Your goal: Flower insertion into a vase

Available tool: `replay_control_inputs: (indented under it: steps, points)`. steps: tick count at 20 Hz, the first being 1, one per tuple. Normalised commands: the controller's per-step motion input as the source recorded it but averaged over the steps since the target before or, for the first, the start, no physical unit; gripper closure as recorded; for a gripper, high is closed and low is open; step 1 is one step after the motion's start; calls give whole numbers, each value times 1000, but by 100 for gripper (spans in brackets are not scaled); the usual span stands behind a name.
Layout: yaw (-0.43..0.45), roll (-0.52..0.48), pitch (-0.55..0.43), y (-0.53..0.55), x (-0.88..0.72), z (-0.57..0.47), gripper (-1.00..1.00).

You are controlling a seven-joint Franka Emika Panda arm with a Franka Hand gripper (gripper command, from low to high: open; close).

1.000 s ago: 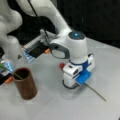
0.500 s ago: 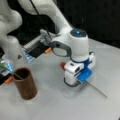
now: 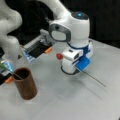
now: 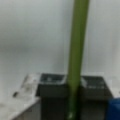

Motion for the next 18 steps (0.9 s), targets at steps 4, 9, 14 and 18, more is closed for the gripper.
replay_control_inputs:
  steps: [4, 9, 14, 18]
  points:
    - [93, 153, 25, -337, -207, 549, 100]
    - [61, 100, 42, -185, -218, 576, 100]
    - [9, 206, 11, -57, -123, 197, 100]
    - [25, 235, -16, -129, -167, 86, 100]
